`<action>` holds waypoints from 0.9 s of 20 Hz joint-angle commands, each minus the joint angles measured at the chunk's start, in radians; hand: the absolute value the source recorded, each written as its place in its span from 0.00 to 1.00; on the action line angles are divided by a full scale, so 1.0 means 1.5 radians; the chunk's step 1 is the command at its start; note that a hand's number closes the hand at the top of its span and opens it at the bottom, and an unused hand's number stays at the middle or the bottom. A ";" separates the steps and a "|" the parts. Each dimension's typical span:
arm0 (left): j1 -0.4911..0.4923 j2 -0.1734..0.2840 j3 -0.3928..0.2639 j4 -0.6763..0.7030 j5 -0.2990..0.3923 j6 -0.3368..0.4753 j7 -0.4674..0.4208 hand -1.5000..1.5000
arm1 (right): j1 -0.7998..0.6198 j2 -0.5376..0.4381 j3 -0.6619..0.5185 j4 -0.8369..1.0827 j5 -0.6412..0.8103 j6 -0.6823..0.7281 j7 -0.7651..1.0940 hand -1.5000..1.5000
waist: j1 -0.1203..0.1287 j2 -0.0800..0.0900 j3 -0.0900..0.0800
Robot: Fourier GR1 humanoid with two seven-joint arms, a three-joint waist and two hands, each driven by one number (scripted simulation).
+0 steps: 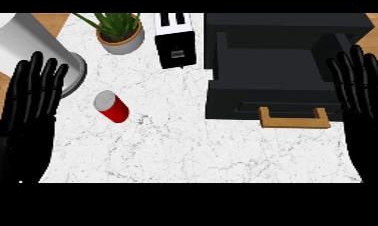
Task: Pick up the can, place it into the drawer and close the drawer
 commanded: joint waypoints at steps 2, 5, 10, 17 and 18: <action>-0.012 0.063 0.071 0.023 0.118 -0.098 -0.016 0.00 | -0.022 0.022 -0.006 0.026 0.004 -0.018 -0.021 0.00 | -0.010 0.023 0.000; 0.024 0.143 0.136 0.052 0.268 -0.239 -0.046 0.00 | 0.017 0.022 -0.019 -0.003 -0.014 -0.018 -0.012 0.00 | -0.009 0.022 -0.001; 0.023 0.195 0.165 0.144 0.287 -0.198 0.141 0.00 | 0.055 0.036 -0.039 0.027 -0.004 -0.071 0.136 0.00 | -0.017 0.024 0.000; -0.022 0.249 0.249 0.195 0.384 -0.250 0.203 0.00 | 0.052 0.027 -0.067 0.026 -0.024 -0.058 0.148 0.00 | -0.012 0.022 0.000; -0.025 0.227 0.245 0.242 0.359 -0.268 0.156 0.00 | 0.055 0.026 -0.083 0.052 -0.031 -0.050 0.113 0.00 | -0.013 0.023 0.000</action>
